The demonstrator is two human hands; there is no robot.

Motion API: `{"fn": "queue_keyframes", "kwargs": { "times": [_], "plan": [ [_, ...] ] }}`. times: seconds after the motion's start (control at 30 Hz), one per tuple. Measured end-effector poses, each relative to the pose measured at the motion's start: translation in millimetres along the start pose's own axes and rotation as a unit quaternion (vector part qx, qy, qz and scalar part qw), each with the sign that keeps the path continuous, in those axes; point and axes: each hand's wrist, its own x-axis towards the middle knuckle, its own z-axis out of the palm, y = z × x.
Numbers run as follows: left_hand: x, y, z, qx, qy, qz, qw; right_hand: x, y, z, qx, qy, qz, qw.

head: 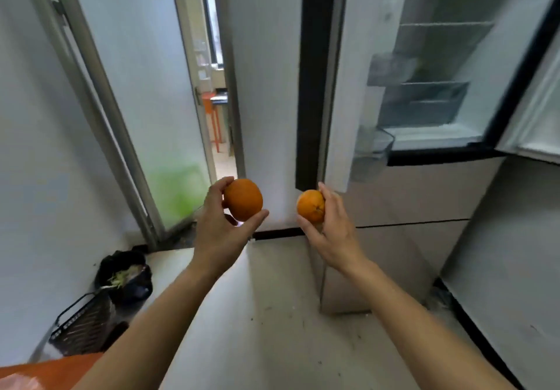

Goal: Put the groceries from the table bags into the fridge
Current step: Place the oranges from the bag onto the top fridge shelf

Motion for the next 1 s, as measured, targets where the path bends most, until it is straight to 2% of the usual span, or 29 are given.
{"fn": "queue_keyframes", "kwargs": {
  "times": [0.17,0.33,0.47,0.63,1.0],
  "plan": [
    [53.8,118.4,113.8,0.010,-0.034,0.183,0.983,41.2,52.6,-159.3,0.002,0.133,0.018,0.991],
    [108.9,209.8,199.1,0.011,-0.029,0.271,0.962,80.4,88.1,-267.6,-0.006,0.238,0.017,0.971],
    [145.3,249.8,265.6,0.000,-0.020,0.286,0.958,116.9,124.4,-316.9,0.002,0.301,0.022,0.953],
    [190.6,263.5,357.0,-0.075,-0.020,0.300,0.951,174.4,178.7,-348.6,-0.014,0.300,0.026,0.954],
    [290.7,268.1,510.8,-0.126,-0.064,0.177,0.974,320.8,287.5,-378.5,-0.031,0.274,0.053,0.960]
  ]
}}
